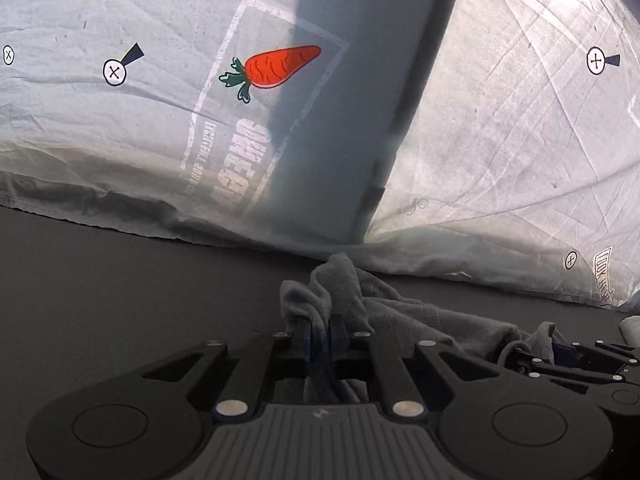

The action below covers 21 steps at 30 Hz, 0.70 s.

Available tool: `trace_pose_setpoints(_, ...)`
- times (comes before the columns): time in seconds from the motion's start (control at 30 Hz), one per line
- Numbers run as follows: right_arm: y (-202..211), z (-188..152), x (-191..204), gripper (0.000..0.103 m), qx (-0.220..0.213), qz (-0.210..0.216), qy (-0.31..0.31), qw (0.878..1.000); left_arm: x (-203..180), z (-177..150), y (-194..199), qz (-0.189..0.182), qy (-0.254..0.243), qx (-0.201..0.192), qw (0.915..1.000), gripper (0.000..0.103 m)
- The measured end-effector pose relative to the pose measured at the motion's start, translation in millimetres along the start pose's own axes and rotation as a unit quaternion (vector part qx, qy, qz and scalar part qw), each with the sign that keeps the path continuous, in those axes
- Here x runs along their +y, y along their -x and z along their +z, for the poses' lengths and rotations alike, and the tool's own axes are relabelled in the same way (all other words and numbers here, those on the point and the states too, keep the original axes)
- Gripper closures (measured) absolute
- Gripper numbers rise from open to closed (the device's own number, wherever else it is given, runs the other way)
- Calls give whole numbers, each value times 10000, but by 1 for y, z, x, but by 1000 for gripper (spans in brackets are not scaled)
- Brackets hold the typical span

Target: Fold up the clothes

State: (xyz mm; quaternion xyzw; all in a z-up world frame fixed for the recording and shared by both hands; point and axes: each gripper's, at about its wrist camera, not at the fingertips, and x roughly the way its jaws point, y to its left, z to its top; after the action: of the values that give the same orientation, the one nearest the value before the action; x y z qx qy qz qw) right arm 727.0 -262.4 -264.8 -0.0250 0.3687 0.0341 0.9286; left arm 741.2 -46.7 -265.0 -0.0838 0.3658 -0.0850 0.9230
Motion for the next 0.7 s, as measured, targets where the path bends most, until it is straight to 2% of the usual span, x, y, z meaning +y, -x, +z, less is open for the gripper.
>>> trace_pose_setpoints(0.03,4,-3,-4,44,-57,63,-71,9999,5,-4,0,-81,60,44,9999,84)
trace_pose_setpoints(0.07,8,-3,-7,35,-78,149,-155,9997,12,-6,2,-261,228,80,9994,77)
trace_pose_setpoints(0.13,11,-2,-13,24,-77,325,-222,9992,23,-4,3,-559,521,139,9970,63)
trace_pose_setpoints(0.17,10,1,-14,23,-48,414,-145,9990,27,-2,2,-674,612,154,9957,55)
trace_pose_setpoints(0.2,8,4,-12,23,-15,439,-13,9990,29,2,0,-760,636,153,9950,51)
trace_pose_setpoints(0.33,3,12,-3,22,198,415,475,9978,18,15,-21,-821,275,492,9950,46)
trace_pose_setpoints(0.5,11,6,-11,21,1171,347,690,9901,3,19,-42,-705,-277,722,9945,44)
trace_pose_setpoints(0.57,25,4,-25,16,1091,330,396,9927,6,18,-47,-744,-208,740,9943,44)
trace_pose_setpoints(0.63,34,5,-35,12,812,21,220,9965,9,17,-53,-793,-68,774,9938,44)
trace_pose_setpoints(0.7,35,11,-36,12,416,-378,348,9978,12,17,-56,-851,5,709,9938,42)
